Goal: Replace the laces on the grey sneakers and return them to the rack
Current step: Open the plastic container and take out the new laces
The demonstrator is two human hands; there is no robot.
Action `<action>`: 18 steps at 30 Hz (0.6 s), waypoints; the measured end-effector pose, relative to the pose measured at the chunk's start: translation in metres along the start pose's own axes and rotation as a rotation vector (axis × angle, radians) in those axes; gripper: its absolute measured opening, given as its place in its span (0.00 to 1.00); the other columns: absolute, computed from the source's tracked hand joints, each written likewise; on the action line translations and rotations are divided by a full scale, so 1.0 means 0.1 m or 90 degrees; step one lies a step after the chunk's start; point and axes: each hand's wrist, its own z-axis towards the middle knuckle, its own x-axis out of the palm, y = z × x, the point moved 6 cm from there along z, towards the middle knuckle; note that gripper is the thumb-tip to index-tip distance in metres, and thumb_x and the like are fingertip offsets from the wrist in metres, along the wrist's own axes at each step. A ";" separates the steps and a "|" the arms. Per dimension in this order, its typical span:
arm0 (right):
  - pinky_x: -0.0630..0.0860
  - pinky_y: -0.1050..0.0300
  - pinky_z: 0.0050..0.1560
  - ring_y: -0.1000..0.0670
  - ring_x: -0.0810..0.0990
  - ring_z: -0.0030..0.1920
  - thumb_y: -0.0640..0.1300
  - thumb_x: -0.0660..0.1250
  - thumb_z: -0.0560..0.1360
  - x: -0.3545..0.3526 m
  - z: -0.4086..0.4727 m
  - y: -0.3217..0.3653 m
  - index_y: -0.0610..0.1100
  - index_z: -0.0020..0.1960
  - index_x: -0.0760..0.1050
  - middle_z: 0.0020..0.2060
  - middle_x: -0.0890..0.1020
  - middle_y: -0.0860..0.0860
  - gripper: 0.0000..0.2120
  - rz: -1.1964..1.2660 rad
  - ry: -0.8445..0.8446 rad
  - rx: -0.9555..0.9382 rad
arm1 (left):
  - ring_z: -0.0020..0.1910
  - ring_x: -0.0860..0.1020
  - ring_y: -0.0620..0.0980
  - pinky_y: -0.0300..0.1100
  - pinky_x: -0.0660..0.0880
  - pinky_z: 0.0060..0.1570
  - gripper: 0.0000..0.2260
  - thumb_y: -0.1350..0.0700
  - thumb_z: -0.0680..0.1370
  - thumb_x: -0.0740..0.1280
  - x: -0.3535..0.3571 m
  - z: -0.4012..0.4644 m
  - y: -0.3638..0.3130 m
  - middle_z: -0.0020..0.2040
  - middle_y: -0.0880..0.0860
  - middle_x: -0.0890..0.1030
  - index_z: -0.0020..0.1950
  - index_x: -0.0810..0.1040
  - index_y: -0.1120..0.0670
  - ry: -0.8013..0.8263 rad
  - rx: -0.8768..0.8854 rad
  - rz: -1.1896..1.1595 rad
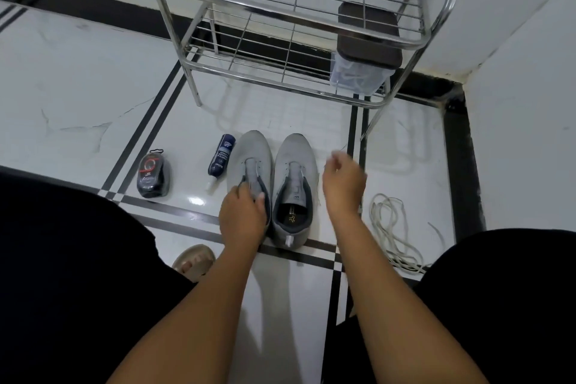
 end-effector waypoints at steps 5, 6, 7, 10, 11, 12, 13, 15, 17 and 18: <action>0.64 0.59 0.38 0.48 0.74 0.42 0.34 0.57 0.78 -0.36 0.92 1.02 0.39 0.50 0.77 0.44 0.79 0.46 0.10 -0.181 -0.121 -0.252 | 0.78 0.46 0.56 0.58 0.46 0.74 0.31 0.38 0.79 0.56 0.33 -0.11 -0.25 0.79 0.56 0.49 0.78 0.54 0.49 0.139 0.150 0.228; 0.66 0.57 0.39 0.47 0.76 0.45 0.33 0.58 0.78 -0.34 1.06 1.14 0.39 0.52 0.77 0.46 0.79 0.46 0.10 -0.236 -0.109 -0.293 | 0.78 0.44 0.57 0.59 0.45 0.74 0.31 0.39 0.79 0.57 0.37 -0.14 -0.23 0.79 0.56 0.47 0.78 0.54 0.49 0.157 0.146 0.237; 0.68 0.55 0.41 0.45 0.77 0.48 0.32 0.60 0.77 -0.31 1.16 1.21 0.39 0.54 0.76 0.48 0.79 0.45 0.10 -0.296 -0.097 -0.334 | 0.78 0.44 0.57 0.60 0.44 0.74 0.30 0.39 0.79 0.57 0.40 -0.17 -0.21 0.79 0.56 0.47 0.78 0.54 0.49 0.165 0.138 0.237; 0.72 0.51 0.44 0.41 0.79 0.51 0.31 0.62 0.75 -0.18 1.37 1.26 0.36 0.57 0.74 0.51 0.80 0.40 0.12 -0.445 -0.065 -0.390 | 0.78 0.44 0.56 0.60 0.44 0.74 0.29 0.40 0.79 0.57 0.43 -0.17 -0.17 0.79 0.55 0.48 0.78 0.55 0.49 0.173 0.111 0.219; 0.72 0.51 0.44 0.40 0.79 0.50 0.30 0.62 0.75 -0.16 1.41 1.27 0.35 0.57 0.75 0.50 0.80 0.40 0.11 -0.465 -0.062 -0.391 | 0.78 0.44 0.56 0.60 0.44 0.74 0.29 0.40 0.80 0.56 0.44 -0.15 -0.17 0.79 0.54 0.49 0.78 0.55 0.49 0.173 0.109 0.216; 0.72 0.51 0.44 0.40 0.79 0.49 0.30 0.62 0.75 -0.15 1.44 1.27 0.35 0.56 0.75 0.49 0.80 0.39 0.10 -0.479 -0.061 -0.390 | 0.78 0.45 0.56 0.59 0.44 0.74 0.29 0.40 0.80 0.57 0.44 -0.15 -0.18 0.79 0.54 0.49 0.78 0.55 0.49 0.173 0.110 0.213; 0.72 0.51 0.44 0.39 0.79 0.49 0.30 0.62 0.75 -0.14 1.46 1.28 0.35 0.55 0.75 0.48 0.80 0.39 0.10 -0.489 -0.061 -0.390 | 0.78 0.45 0.56 0.59 0.44 0.74 0.29 0.41 0.80 0.57 0.45 -0.14 -0.17 0.79 0.54 0.49 0.77 0.55 0.49 0.172 0.108 0.207; 0.72 0.50 0.42 0.39 0.80 0.48 0.30 0.63 0.75 -0.15 1.48 1.30 0.35 0.54 0.75 0.47 0.80 0.39 0.09 -0.507 -0.065 -0.401 | 0.78 0.46 0.56 0.59 0.44 0.74 0.28 0.41 0.80 0.57 0.47 -0.13 -0.15 0.79 0.54 0.50 0.78 0.55 0.49 0.171 0.104 0.194; 0.70 0.50 0.40 0.38 0.80 0.47 0.29 0.64 0.75 -0.20 1.45 1.34 0.35 0.54 0.74 0.46 0.81 0.39 0.09 -0.527 -0.064 -0.418 | 0.78 0.47 0.56 0.58 0.44 0.74 0.28 0.41 0.80 0.57 0.47 -0.14 -0.14 0.79 0.54 0.51 0.78 0.55 0.49 0.177 0.101 0.190; 0.69 0.50 0.40 0.38 0.80 0.47 0.29 0.64 0.74 -0.23 1.42 1.35 0.35 0.54 0.74 0.47 0.81 0.39 0.10 -0.534 -0.062 -0.427 | 0.78 0.47 0.56 0.58 0.44 0.74 0.28 0.42 0.80 0.57 0.46 -0.14 -0.15 0.79 0.54 0.51 0.77 0.56 0.49 0.179 0.100 0.184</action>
